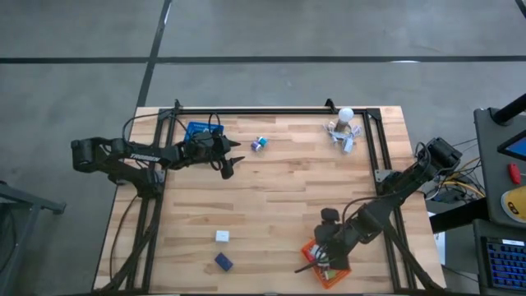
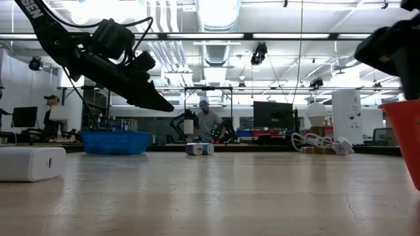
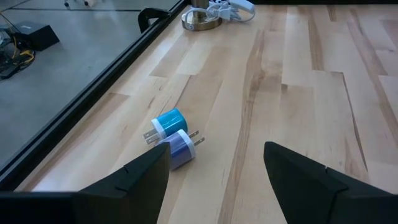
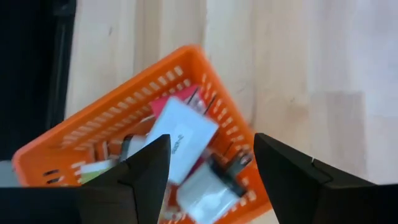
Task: Pick & Place Office items
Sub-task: Put the white charger adapter into the orange bin
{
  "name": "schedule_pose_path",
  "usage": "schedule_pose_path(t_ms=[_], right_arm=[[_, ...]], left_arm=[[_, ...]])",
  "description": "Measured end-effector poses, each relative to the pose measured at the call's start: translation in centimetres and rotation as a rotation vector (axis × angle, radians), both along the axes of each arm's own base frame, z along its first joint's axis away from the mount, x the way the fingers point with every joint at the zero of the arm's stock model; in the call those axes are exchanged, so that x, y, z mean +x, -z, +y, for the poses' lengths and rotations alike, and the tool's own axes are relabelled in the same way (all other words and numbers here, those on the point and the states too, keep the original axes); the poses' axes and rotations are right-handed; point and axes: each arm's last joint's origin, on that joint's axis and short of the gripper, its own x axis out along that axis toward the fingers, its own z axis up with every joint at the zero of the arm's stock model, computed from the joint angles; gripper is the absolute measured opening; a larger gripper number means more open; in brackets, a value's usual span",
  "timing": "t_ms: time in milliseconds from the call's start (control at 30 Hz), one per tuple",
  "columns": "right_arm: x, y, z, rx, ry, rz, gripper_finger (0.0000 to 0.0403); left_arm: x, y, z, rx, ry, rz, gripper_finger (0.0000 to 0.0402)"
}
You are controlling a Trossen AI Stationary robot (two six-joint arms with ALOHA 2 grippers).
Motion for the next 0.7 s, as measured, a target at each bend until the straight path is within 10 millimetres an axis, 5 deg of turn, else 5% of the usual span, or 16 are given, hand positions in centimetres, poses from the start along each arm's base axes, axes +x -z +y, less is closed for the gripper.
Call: schedule_pose_path(t_ms=[233, 433, 700], right_arm=[[1.3, -0.8, -1.1, -0.194, 0.023, -0.145, 0.0232], [3.5, -1.0, -4.7, -0.439, 0.077, -0.216, 0.0233], [6.0, -0.7, -9.4, -0.486, 0.027, -0.244, 0.0233]], left_arm=[[0.0, 0.0, 0.0, 0.000, 0.000, 0.000, 0.0259], [0.0, 0.0, 0.0, 0.004, 0.003, 0.002, 0.0259], [-0.4, 0.6, -0.4, -0.064, 0.065, 0.063, 0.0259]])
